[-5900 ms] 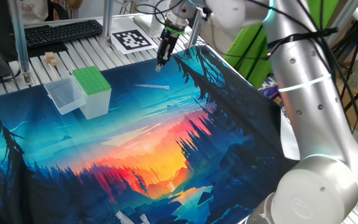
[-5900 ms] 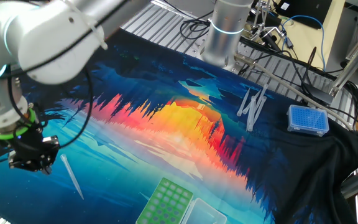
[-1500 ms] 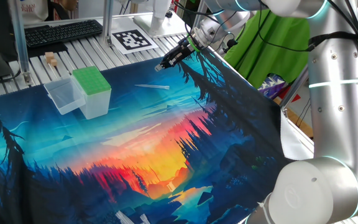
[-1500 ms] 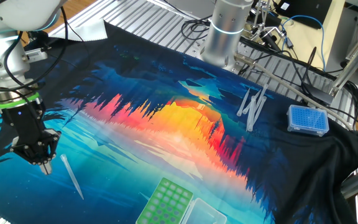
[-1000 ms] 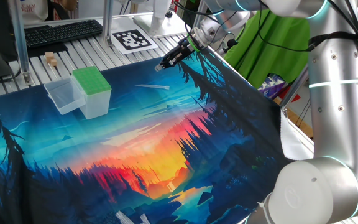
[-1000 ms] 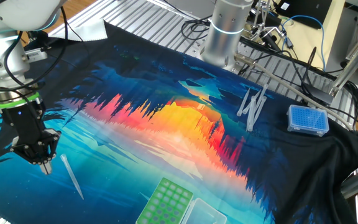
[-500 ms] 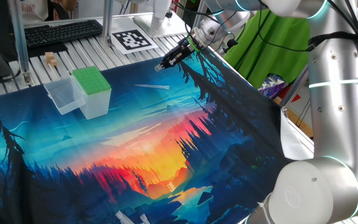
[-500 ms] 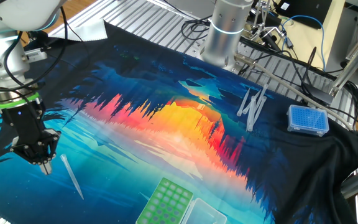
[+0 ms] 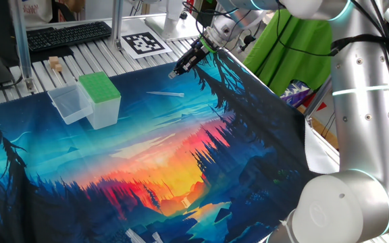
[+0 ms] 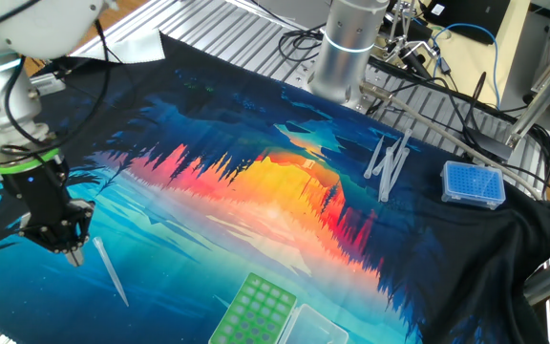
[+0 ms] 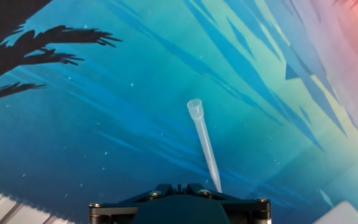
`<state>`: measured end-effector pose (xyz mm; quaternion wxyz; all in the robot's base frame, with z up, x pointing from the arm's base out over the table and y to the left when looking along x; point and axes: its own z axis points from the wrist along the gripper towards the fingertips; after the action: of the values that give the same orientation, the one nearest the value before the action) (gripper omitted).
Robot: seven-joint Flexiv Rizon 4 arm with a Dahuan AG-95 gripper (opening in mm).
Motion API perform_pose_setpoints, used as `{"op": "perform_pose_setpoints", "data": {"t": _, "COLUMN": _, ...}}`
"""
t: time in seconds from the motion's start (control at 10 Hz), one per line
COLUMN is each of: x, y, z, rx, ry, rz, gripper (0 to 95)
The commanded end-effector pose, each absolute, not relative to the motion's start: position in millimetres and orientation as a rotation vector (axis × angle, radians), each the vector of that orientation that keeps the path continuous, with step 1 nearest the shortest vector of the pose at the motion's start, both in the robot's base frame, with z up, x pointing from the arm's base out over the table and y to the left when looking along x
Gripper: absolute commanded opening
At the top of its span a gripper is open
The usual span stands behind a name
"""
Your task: Insert a large pipette tip into the holder for large pipette tips
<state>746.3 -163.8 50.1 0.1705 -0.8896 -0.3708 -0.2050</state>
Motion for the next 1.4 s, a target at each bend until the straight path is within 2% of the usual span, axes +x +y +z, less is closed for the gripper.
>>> {"op": "perform_pose_setpoints", "data": {"t": 0.1, "x": 739.3, "y": -164.1, "z": 47.4, "rx": -2.527, "ry": -1.058, "rz": -0.566, "gripper": 0.0}}
{"op": "perform_pose_setpoints", "data": {"t": 1.4, "x": 700.4, "y": -203.9, "z": 36.2, "rx": -2.480, "ry": -1.034, "rz": -0.648, "gripper": 0.0}}
